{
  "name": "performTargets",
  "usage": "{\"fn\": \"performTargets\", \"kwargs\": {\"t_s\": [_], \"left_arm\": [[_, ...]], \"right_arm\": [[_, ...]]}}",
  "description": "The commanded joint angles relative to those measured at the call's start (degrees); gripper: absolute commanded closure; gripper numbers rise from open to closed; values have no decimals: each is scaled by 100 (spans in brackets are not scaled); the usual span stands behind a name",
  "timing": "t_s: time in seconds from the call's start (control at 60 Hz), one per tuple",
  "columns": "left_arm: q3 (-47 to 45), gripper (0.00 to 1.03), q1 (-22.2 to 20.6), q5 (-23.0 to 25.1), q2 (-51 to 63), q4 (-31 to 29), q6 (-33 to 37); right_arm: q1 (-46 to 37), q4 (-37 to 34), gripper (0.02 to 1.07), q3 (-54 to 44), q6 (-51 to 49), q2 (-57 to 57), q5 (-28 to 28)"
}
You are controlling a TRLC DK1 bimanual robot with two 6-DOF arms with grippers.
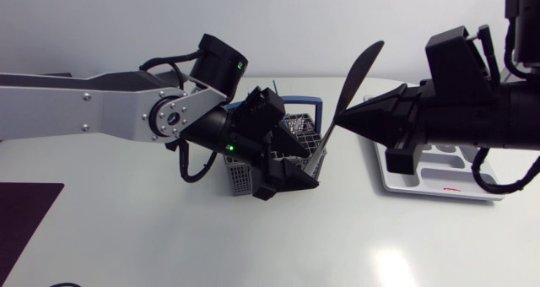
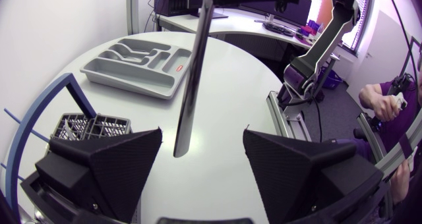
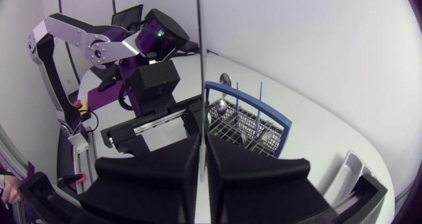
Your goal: Unload the cutlery basket into the drawer organizer.
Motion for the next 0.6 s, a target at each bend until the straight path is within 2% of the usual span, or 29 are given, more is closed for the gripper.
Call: {"fn": "performTargets", "kwargs": {"t_s": [0.0, 0.083, 0.25, 0.4, 0.583], "left_arm": [[236, 17, 62, 132, -88, -51, 93], [262, 23, 98, 220, -71, -42, 93], [262, 42, 168, 387, -35, -42, 119], [244, 65, 177, 571, 17, -60, 216], [262, 77, 177, 852, 140, -104, 295]], "right_arm": [[84, 147, 101, -152, 228, -30, -77], [145, 155, 101, -143, 281, -21, -77], [207, 164, 101, -117, 342, -21, -113], [207, 182, 101, -117, 360, -21, -165], [216, 235, 101, -161, 404, -30, -183]]}}
